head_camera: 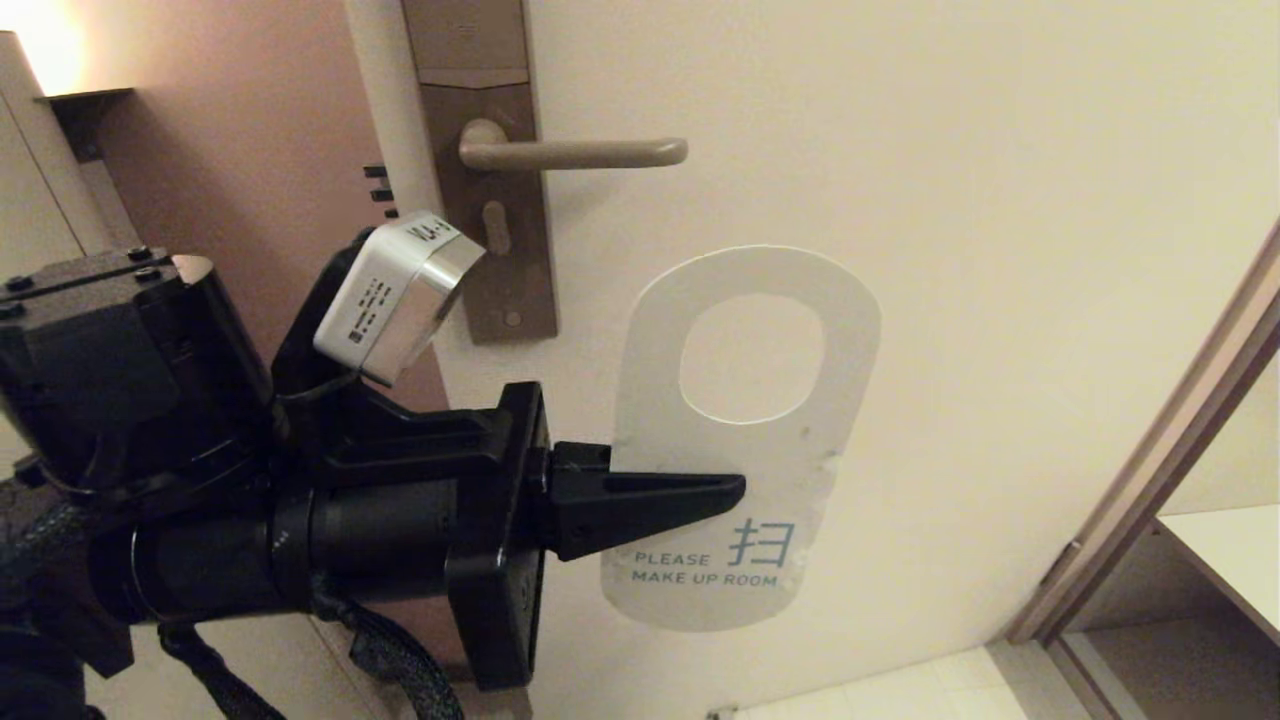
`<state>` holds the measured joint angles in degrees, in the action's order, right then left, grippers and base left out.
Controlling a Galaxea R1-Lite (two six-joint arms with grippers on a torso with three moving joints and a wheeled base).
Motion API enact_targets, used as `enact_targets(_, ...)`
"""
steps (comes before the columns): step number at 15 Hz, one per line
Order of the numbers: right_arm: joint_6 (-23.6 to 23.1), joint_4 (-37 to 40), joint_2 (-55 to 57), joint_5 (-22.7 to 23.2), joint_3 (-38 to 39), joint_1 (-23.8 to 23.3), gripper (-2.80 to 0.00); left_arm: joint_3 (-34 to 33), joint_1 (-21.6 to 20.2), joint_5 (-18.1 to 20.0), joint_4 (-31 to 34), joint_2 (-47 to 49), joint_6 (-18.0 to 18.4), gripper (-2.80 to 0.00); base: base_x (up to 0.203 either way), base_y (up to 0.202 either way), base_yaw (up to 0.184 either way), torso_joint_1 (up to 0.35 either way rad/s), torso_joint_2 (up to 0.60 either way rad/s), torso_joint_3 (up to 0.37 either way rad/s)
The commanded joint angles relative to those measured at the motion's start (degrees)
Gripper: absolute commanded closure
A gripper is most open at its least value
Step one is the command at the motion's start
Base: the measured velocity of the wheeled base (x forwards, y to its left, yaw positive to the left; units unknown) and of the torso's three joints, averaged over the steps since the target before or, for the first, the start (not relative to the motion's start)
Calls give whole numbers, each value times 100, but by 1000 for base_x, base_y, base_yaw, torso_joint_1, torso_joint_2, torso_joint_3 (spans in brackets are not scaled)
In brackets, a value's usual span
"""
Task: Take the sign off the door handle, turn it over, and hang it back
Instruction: Hand it to the other hand
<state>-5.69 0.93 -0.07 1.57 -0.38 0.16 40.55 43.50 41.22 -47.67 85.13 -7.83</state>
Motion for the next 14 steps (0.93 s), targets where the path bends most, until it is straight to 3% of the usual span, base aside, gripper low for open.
enact_targets(1,-24,4,7,10,-30,2,0,9,-192,155,-256,209,-8,0,0,0,0,0,0,0)
enact_targets(4,-52,273,25,146,-350,2,0,8,-345,244,-962,619,-17,0,0,0,0,0,0,0)
enact_targets(7,-15,842,172,599,-839,2,0,15,-333,246,-1113,733,-17,0,0,0,0,0,0,0)
enact_targets(11,92,737,1140,630,-1149,56,0,16,-351,246,-1115,698,-164,0,0,0,0,0,0,0)
enact_targets(14,216,2,2442,661,-1360,197,0,32,-359,247,-1122,688,-252,0,0,0,0,0,0,0)
